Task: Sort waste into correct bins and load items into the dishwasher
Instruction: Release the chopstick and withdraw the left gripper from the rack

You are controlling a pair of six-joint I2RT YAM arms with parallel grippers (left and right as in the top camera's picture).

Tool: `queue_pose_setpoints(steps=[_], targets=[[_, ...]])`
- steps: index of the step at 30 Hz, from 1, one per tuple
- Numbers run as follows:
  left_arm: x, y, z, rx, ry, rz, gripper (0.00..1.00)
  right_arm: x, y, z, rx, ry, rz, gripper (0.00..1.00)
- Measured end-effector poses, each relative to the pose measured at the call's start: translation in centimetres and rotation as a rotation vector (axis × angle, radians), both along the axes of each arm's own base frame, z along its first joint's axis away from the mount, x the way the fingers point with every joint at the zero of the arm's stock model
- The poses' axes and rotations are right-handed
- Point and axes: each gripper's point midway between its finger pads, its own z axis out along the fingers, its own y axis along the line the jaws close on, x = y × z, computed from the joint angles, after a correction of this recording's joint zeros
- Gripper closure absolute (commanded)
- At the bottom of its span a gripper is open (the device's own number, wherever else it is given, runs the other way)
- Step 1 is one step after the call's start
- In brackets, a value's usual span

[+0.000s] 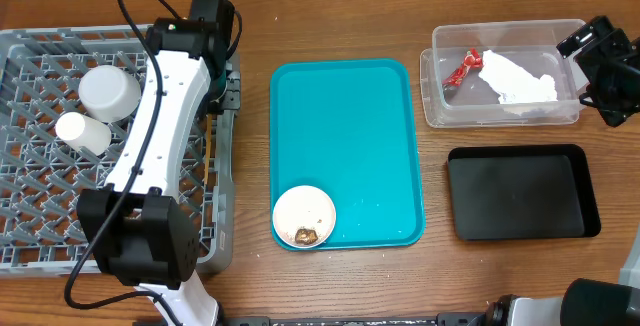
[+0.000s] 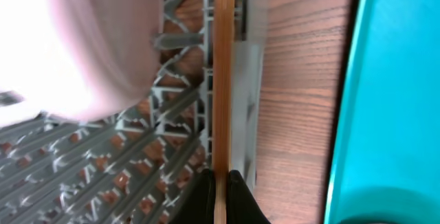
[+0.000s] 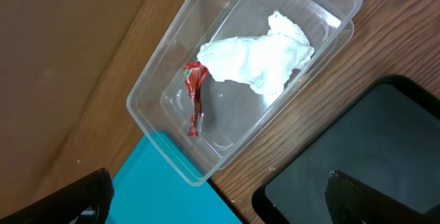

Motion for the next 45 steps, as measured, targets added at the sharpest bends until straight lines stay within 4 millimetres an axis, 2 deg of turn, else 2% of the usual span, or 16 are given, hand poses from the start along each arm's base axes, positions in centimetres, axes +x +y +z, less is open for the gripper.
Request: queue_pose_setpoints(steps=[7, 21, 23, 25, 26, 27, 28, 29, 35, 39, 42, 45], targets=[[-0.9, 0.2, -2.8, 0.016, 0.051, -0.037, 0.96, 0.0, 0.0, 0.0, 0.000, 0.001, 0.000, 0.00], [-0.9, 3.2, -2.6, 0.103, 0.048, 0.016, 0.94, 0.0, 0.0, 0.0, 0.000, 0.001, 0.000, 0.00], [-0.9, 3.3, -2.6, 0.107, 0.048, 0.013, 0.90, 0.0, 0.0, 0.0, 0.000, 0.001, 0.000, 0.00], [-0.9, 3.3, -2.6, 0.108, 0.051, 0.003, 0.81, 0.0, 0.0, 0.0, 0.000, 0.001, 0.000, 0.00], [-0.9, 3.3, -2.6, 0.109, 0.052, -0.002, 0.71, 0.0, 0.0, 0.0, 0.000, 0.001, 0.000, 0.00], [-0.9, 3.3, -2.6, 0.111, 0.055, -0.011, 0.54, 0.0, 0.0, 0.0, 0.000, 0.001, 0.000, 0.00], [-0.9, 3.3, -2.6, 0.111, 0.054, -0.008, 0.33, 0.0, 0.0, 0.0, 0.001, 0.001, 0.000, 0.00], [-0.9, 3.3, -2.6, 0.113, 0.054, -0.008, 0.28, 0.0, 0.0, 0.0, 0.000, 0.001, 0.000, 0.00], [-1.1, 3.3, -2.6, 0.107, 0.061, 0.000, 0.35, 0.0, 0.0, 0.0, 0.000, 0.001, 0.000, 0.00], [-1.9, 2.2, -2.5, 0.042, 0.097, -0.009, 0.37, 0.0, 0.0, 0.0, 0.001, 0.001, 0.000, 0.00], [-1.8, 0.9, -1.0, -0.033, 0.092, -0.018, 0.37, 0.0, 0.0, 0.0, 0.000, 0.001, 0.000, 0.00], [-1.5, -1.1, 1.6, -0.149, 0.066, -0.035, 0.33, 0.0, 0.0, 0.0, 0.000, 0.000, 0.000, 0.00]])
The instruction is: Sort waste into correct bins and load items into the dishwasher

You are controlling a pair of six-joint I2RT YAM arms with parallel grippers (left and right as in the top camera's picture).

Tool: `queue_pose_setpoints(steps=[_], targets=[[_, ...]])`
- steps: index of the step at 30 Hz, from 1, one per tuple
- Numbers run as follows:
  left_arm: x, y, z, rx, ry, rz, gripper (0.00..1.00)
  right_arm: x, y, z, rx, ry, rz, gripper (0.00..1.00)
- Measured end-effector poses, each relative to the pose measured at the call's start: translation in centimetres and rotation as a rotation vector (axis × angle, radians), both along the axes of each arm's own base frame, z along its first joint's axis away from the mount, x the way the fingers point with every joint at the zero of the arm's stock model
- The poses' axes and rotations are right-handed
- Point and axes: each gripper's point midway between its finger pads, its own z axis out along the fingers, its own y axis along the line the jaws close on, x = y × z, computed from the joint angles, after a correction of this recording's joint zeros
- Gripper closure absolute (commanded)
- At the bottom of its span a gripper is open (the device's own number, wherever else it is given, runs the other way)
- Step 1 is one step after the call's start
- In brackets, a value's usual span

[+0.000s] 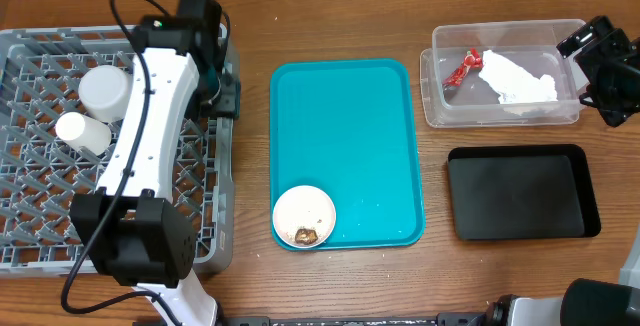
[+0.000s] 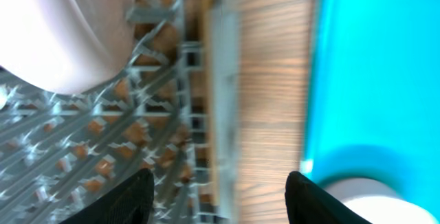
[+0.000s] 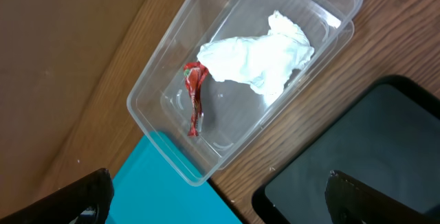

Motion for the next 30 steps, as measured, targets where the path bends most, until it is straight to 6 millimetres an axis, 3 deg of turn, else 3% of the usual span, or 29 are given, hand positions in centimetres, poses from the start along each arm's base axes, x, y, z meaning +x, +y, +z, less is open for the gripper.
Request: queue_pose_setpoints(steps=[4, 10, 14, 21, 23, 26, 30], targets=[[-0.7, -3.5, 3.4, -0.200, -0.003, -0.048, 0.23, 0.0, 0.0, 0.0, 0.000, 0.000, 0.000, 0.00], [-3.4, -9.5, 7.2, -0.470, 0.045, -0.177, 0.19, 0.0, 0.0, 0.0, 0.000, 0.000, 0.000, 0.00], [-4.7, -12.9, 8.1, -0.551, 0.066, -0.258, 0.05, 0.0, 0.0, 0.0, 0.000, 0.000, 0.000, 0.00], [-6.6, -16.7, 8.4, -0.588, 0.106, -0.344, 0.01, 0.0, 0.0, 0.0, 0.000, 0.000, 0.000, 0.00], [-6.7, -16.9, 8.5, -0.583, 0.104, -0.339, 0.00, 0.0, 0.0, 0.0, 0.000, 0.000, 0.000, 0.00], [-6.1, -15.2, 8.7, -0.524, 0.070, -0.265, 0.00, 0.0, 0.0, 0.0, 0.000, 0.000, 0.001, 0.00], [-4.6, -8.5, 10.6, -0.420, -0.051, -0.018, 0.00, 0.0, 0.0, 0.0, 0.000, 0.000, 0.000, 0.00]])
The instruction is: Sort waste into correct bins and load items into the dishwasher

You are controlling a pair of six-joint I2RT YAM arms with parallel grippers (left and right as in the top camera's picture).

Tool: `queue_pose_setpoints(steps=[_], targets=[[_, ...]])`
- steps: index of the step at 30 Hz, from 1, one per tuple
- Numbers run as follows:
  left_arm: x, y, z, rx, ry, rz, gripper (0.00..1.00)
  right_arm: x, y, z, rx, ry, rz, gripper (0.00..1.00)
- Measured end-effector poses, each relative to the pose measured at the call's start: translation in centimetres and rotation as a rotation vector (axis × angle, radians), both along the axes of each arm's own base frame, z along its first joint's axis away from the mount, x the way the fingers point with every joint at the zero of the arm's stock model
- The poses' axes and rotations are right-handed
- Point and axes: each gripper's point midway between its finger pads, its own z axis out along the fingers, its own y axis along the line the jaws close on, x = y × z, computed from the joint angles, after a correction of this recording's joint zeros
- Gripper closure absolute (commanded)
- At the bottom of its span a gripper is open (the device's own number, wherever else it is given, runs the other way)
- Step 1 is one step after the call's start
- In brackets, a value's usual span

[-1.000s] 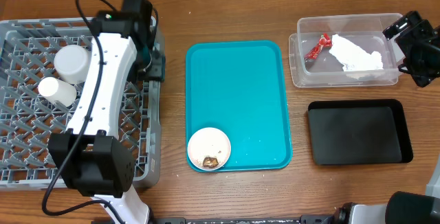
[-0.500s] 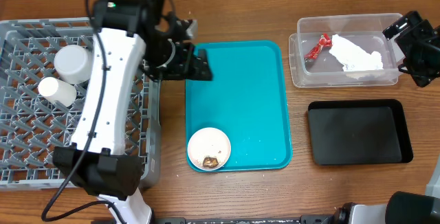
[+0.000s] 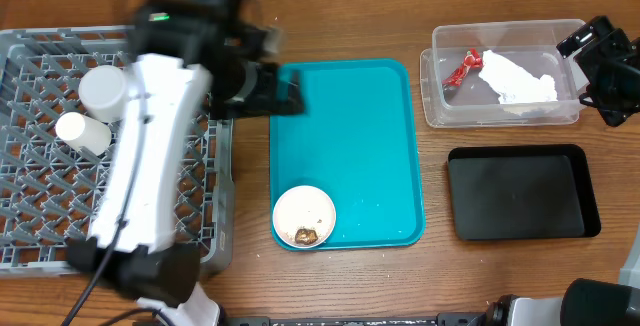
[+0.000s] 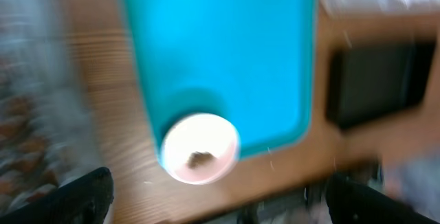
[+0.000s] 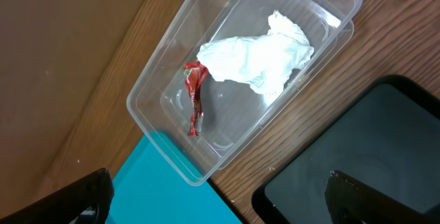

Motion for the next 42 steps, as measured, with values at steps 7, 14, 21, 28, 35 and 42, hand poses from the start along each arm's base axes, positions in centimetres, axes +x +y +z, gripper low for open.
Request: queue_pose_setpoints(steps=[7, 14, 21, 28, 35, 42], targets=[[-0.7, 11.7, 3.6, 0.044, -0.084, 0.464, 0.00, 0.0, 0.0, 0.0, 0.000, 0.000, 0.000, 0.00], [-1.5, 16.2, 3.8, 0.085, -0.084, 0.622, 0.00, 0.3, 0.3, 0.2, 0.013, -0.016, 0.011, 0.00], [-2.1, 20.3, 3.8, 0.097, -0.080, 0.817, 0.00, 0.0, 5.6, 0.9, 0.219, -0.048, 0.217, 0.00], [-2.5, 22.3, 3.9, 0.117, -0.078, 0.941, 0.00, -4.5, 19.9, -0.9, 0.212, 0.082, 0.763, 0.00], [-2.6, 23.7, 3.9, 0.176, -0.090, 0.985, 0.00, -11.5, 31.6, -7.5, 0.018, 0.208, 1.180, 0.00], [-3.6, 26.3, 2.7, 0.204, -0.034, 1.064, 0.00, -15.2, 36.3, -12.9, -0.078, 0.205, 1.316, 0.23]])
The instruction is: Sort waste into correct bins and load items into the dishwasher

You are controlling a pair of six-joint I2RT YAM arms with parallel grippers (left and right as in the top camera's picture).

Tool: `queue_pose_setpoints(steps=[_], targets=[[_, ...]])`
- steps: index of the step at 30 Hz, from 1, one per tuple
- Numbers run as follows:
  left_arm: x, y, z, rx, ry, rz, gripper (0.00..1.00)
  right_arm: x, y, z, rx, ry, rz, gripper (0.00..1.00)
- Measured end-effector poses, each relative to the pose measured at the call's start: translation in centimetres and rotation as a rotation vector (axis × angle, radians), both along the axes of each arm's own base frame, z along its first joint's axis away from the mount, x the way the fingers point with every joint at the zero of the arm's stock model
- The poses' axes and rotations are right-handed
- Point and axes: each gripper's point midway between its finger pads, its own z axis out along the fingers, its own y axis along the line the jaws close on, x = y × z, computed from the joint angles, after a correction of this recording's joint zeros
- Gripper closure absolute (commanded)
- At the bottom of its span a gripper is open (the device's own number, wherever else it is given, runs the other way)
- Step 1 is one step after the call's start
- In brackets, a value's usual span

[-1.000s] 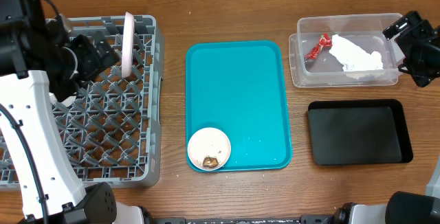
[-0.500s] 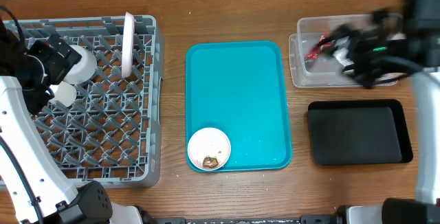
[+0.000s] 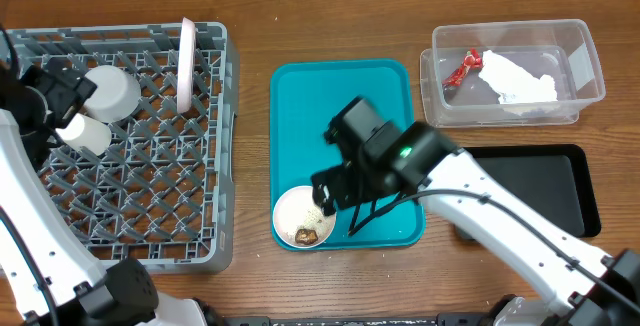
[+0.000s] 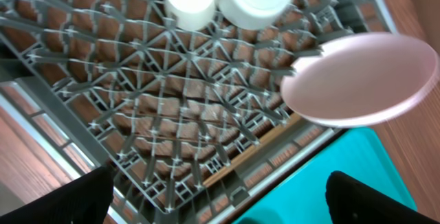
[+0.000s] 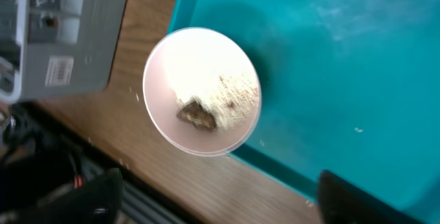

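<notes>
A white bowl point(image 3: 304, 216) with a brown food scrap point(image 5: 196, 115) sits on the near left corner of the teal tray point(image 3: 350, 96). My right gripper point(image 5: 227, 207) hangs open just above the bowl point(image 5: 203, 90), nothing between its fingers. The grey dish rack point(image 3: 150, 236) holds a pink plate point(image 3: 186, 64) standing on edge and two white cups point(image 3: 110, 91). My left gripper point(image 4: 220, 207) is open, high over the rack's left side, looking down on the plate point(image 4: 361, 80) and cups.
A clear bin point(image 3: 515, 71) at the back right holds a red wrapper point(image 3: 460, 68) and a white napkin point(image 3: 520, 78). A black bin point(image 3: 545, 181) lies in front of it, partly under my right arm. The rack's wall borders the tray's left side.
My left arm, then blurred over the tray's back left, is now back at the rack's far left. My right arm has gone from beside the clear bin to above the bowl.
My left gripper was shut on the pink plate's edge at the rack's right side. Then it stood open with the plate left standing in the rack, then was over the tray. Now it is withdrawn left, and the right gripper, parked until then, hangs over the bowl.
</notes>
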Motion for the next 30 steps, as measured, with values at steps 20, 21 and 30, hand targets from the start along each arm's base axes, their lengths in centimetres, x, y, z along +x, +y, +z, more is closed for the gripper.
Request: queue_pose_setpoints(steps=[20, 21, 30], targets=[[0.2, 0.9, -1.7, -0.029, 0.056, 0.033, 0.00, 0.3, 0.9, -8.0, 0.003, 0.078, -0.279, 0.44], [0.2, 0.9, -1.7, -0.029, 0.056, 0.033, 0.00, 0.3, 0.9, -8.4, -0.007, 0.087, -0.284, 0.44], [0.2, 0.9, -1.7, -0.029, 0.056, 0.033, 0.00, -0.6, -0.1, -9.2, -0.056, 0.141, -0.329, 0.57]])
